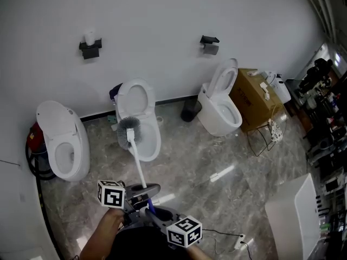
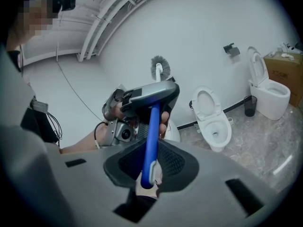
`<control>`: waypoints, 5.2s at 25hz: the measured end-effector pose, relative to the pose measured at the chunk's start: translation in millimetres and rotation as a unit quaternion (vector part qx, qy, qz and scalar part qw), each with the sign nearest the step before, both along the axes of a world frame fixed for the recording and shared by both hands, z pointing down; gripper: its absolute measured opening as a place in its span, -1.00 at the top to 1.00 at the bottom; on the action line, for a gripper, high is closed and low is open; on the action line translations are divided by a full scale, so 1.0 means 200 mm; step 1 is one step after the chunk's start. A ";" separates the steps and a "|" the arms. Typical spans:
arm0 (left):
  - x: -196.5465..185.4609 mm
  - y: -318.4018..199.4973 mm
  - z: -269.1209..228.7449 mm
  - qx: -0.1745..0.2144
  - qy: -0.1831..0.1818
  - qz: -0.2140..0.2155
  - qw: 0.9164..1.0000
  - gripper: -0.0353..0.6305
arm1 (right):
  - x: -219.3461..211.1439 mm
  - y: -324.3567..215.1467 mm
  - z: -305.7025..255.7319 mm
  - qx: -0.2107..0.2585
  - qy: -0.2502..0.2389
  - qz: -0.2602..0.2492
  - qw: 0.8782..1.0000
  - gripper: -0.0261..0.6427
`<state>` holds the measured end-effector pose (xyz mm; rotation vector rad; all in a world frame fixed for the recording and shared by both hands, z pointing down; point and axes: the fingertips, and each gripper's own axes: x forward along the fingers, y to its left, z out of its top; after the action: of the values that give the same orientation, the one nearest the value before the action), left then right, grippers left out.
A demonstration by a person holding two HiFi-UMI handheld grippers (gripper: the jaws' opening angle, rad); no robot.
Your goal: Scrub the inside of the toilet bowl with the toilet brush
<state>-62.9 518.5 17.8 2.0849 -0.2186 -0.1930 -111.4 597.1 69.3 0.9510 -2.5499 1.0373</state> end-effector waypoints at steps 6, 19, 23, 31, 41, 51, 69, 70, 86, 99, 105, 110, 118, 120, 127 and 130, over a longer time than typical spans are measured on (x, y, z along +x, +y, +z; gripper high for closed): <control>-0.14 0.02 0.03 -0.002 0.005 -0.001 1.000 0.88 | -0.15 0.03 0.03 -0.018 -0.010 -0.008 1.000 0.72; -0.21 -0.11 0.07 0.005 -0.014 0.003 1.000 0.88 | -0.26 -0.08 0.05 -0.017 -0.005 -0.010 1.000 0.73; -0.20 -0.19 0.12 -0.005 -0.033 0.003 0.999 0.88 | -0.23 -0.17 0.04 -0.021 -0.027 0.005 0.999 0.73; -0.09 -0.43 0.22 -0.013 -0.051 0.009 0.999 0.89 | -0.15 -0.40 0.13 -0.043 -0.047 0.006 0.998 0.73; 0.14 -0.95 0.39 -0.051 -0.072 0.021 0.996 0.89 | 0.08 -0.92 0.23 -0.084 -0.068 0.022 0.994 0.73; 0.43 -1.44 0.56 -0.110 -0.084 0.028 0.990 0.89 | 0.38 -1.41 0.34 -0.132 -0.090 0.023 0.987 0.73; 0.59 -1.89 1.26 -0.251 -0.092 0.055 0.962 0.89 | 0.49 -1.91 0.91 -0.275 -0.108 0.033 0.955 0.73; 0.58 -1.90 1.34 -0.263 -0.091 0.058 0.959 0.89 | 0.48 -1.92 0.98 -0.285 -0.109 0.037 0.952 0.73; 0.35 -2.10 2.83 -0.387 -0.106 0.097 0.911 0.89 | 0.26 -2.18 2.39 -0.380 -0.088 0.060 0.919 0.73; 0.25 -2.19 3.57 -0.424 -0.121 0.117 0.890 0.89 | 0.15 -2.30 3.09 -0.421 -0.104 0.071 0.898 0.73; 0.24 -2.34 3.77 -0.435 -0.113 0.104 0.887 0.89 | 0.14 -2.45 3.28 -0.432 -0.108 0.085 0.891 0.73; 0.24 -2.46 3.86 -0.430 -0.119 0.100 0.890 0.89 | 0.12 -2.57 3.35 -0.431 -0.115 0.099 0.889 0.73; 0.18 -2.58 3.93 -0.436 -0.107 0.076 0.890 0.89 | 0.07 -2.69 3.43 -0.425 -0.126 0.109 0.890 0.73; 0.16 -2.59 3.96 -0.434 -0.113 0.071 0.891 0.89 | 0.06 -2.69 3.45 -0.429 -0.127 0.107 0.888 0.73; 0.14 -2.64 3.96 -0.439 -0.100 0.039 0.892 0.89 | 0.04 -2.71 3.45 -0.434 -0.129 0.094 0.887 0.73; 0.12 -2.66 3.94 -0.449 -0.090 0.018 0.889 0.89 | 0.02 -2.71 3.43 -0.438 -0.130 0.087 0.885 0.73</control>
<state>-39.1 -12.8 805.0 1.1727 -0.3082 0.1201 -107.7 55.4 755.5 0.7901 -1.7784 2.2073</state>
